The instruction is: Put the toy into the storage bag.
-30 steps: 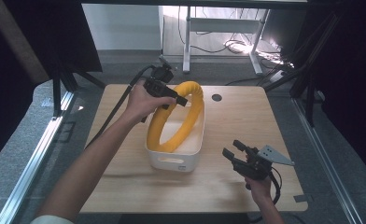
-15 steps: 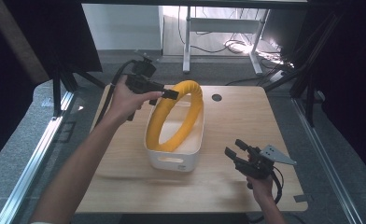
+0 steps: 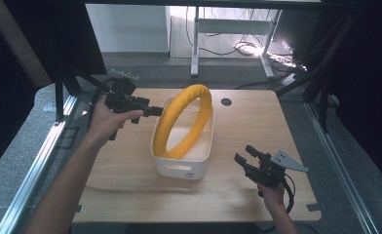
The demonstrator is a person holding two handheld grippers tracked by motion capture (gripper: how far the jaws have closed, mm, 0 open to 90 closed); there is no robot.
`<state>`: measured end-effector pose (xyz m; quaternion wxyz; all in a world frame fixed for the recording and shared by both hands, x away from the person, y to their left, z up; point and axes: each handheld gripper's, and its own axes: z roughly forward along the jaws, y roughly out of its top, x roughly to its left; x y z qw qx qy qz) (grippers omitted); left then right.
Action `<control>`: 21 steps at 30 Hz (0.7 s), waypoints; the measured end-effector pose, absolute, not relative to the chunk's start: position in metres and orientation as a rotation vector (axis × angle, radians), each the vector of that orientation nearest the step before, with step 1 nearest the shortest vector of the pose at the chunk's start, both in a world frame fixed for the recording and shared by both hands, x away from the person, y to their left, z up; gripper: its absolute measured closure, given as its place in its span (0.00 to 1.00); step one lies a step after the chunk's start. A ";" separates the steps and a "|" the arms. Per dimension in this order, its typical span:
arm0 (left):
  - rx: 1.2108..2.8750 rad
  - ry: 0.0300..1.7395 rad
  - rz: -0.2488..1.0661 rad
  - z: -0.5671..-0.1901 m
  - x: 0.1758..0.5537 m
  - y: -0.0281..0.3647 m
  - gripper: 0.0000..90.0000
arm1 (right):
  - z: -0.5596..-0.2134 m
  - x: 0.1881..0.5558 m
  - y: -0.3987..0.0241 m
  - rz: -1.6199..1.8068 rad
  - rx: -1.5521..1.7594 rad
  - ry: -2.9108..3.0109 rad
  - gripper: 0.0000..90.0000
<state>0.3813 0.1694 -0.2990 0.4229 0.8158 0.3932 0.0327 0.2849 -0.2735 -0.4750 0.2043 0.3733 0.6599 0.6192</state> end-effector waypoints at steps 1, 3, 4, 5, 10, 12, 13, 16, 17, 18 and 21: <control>2.044 0.986 0.082 -0.302 0.381 0.172 0.30 | -0.476 0.285 -0.274 1.720 1.036 1.841 0.42; 2.044 1.004 0.093 -0.312 0.380 0.178 0.30 | -0.477 0.285 -0.274 1.715 1.040 1.840 0.42; 2.044 1.014 0.103 -0.317 0.379 0.181 0.30 | -0.477 0.285 -0.274 1.710 1.038 1.840 0.42; 2.042 1.023 0.110 -0.323 0.377 0.184 0.30 | -0.477 0.285 -0.274 1.710 1.040 1.840 0.42; 2.006 1.048 0.085 -0.356 0.368 0.195 0.30 | -0.479 0.285 -0.278 1.694 1.050 1.842 0.42; 2.009 1.057 0.094 -0.368 0.365 0.198 0.30 | -0.479 0.286 -0.280 1.683 1.059 1.843 0.42; 2.011 1.069 0.105 -0.374 0.363 0.199 0.30 | -0.479 0.286 -0.280 1.680 1.059 1.842 0.42; 2.014 1.078 0.115 -0.392 0.360 0.201 0.30 | -0.481 0.287 -0.283 1.677 1.073 1.838 0.42; 2.014 1.084 0.113 -0.398 0.359 0.201 0.30 | -0.482 0.287 -0.283 1.675 1.077 1.839 0.42; 2.015 1.088 0.113 -0.401 0.358 0.201 0.30 | -0.482 0.288 -0.283 1.673 1.082 1.842 0.42; 2.023 1.103 0.129 -0.407 0.357 0.202 0.30 | -0.483 0.288 -0.283 1.670 1.084 1.845 0.42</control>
